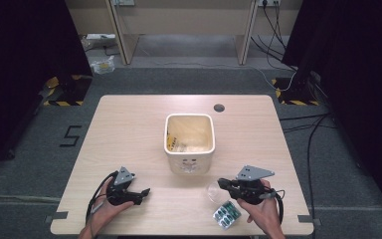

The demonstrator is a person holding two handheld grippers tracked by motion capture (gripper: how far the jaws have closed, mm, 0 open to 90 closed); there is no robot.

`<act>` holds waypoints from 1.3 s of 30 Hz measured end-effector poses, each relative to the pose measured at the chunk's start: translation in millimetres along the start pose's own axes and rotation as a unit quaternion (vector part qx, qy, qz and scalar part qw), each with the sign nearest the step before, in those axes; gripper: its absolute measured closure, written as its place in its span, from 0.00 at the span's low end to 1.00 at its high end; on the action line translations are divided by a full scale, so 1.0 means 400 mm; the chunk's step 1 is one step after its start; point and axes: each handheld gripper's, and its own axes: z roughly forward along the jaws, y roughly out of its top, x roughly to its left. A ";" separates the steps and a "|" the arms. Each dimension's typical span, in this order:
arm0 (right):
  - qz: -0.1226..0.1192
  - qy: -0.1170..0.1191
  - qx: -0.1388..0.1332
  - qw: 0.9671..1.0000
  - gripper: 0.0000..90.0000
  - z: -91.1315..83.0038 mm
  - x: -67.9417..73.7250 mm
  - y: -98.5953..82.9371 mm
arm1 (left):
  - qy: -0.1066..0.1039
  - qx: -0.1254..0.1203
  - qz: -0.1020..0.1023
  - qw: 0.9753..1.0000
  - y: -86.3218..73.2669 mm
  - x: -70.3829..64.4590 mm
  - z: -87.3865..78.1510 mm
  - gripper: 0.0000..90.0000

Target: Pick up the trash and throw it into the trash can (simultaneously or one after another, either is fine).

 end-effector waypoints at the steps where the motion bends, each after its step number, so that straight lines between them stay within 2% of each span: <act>1: 0.001 0.002 -0.005 1.000 0.96 -0.004 -0.002 0.001 | 0.000 0.000 0.000 1.000 0.000 0.000 0.000 0.16; 11: 0.000 0.013 -0.030 0.999 0.96 -0.043 0.001 0.018 | 0.000 0.000 0.001 1.000 0.000 0.000 0.000 0.16; 19: -0.005 0.014 -0.043 0.999 0.96 -0.058 0.002 0.040 | 0.001 0.000 0.001 1.000 0.000 0.000 0.000 0.16; 28: -0.007 0.025 -0.055 0.998 0.96 -0.073 0.004 0.054 | 0.000 -0.001 -0.001 1.000 0.000 0.000 0.000 0.16; 39: -0.012 0.042 -0.080 0.996 0.96 -0.112 0.010 0.115 | 0.000 -0.001 -0.001 1.000 0.000 0.000 0.000 0.16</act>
